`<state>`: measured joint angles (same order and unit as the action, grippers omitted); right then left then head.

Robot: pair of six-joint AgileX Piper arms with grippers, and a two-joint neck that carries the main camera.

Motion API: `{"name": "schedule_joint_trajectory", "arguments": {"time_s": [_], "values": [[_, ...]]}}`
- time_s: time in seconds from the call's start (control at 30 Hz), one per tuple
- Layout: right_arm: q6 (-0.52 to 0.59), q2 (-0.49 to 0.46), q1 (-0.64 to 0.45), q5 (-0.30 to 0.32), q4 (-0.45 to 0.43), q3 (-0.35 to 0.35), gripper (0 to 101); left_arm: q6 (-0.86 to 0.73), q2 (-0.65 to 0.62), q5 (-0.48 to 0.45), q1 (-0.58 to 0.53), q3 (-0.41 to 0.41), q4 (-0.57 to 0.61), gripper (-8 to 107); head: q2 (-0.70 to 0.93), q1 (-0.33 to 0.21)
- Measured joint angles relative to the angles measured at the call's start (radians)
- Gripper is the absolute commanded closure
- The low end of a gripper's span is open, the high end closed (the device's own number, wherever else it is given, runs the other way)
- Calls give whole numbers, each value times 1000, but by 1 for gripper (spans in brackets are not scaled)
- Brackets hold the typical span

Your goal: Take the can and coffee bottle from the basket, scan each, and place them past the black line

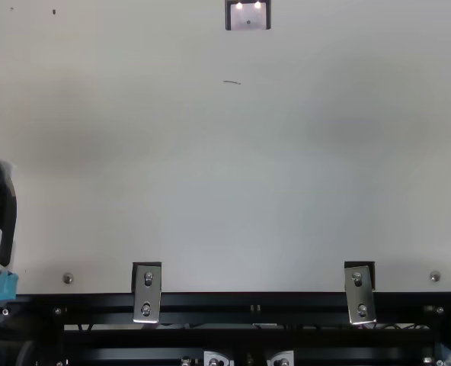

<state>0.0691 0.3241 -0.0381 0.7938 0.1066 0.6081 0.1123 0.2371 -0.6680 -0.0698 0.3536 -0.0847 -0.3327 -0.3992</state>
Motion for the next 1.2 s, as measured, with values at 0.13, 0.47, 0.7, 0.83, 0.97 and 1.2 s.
{"name": "schedule_joint_trajectory", "arguments": {"time_s": [0.13, 0.47, 0.7, 0.83, 0.97, 1.2], "values": [[-11, 24, 8, 47, 13, 97, 0, 0, 0, 0, 0, 0, 0, 9, 0, -5], [-46, 72, 25, 208, 100, 339, 0, 0, 0, 0, 0, 0, 0, 9, 0, -5], [-126, 87, 48, 352, 172, 484, 0, 0, 0, 0, 0, 0, 0, 9, 0, 0], [-191, 93, 70, 423, 192, 538, 0, 0, 0, 0, 0, 0, 0, 9, 0, 0], [-201, 93, 73, 431, 166, 542, 0, 0, 0, 0, 0, 0, 0, 9, 0, 0], [-200, 93, 73, 427, 175, 537, 0, 0, 0, 0, 0, 0, 0, 9, 0, -5]]}}
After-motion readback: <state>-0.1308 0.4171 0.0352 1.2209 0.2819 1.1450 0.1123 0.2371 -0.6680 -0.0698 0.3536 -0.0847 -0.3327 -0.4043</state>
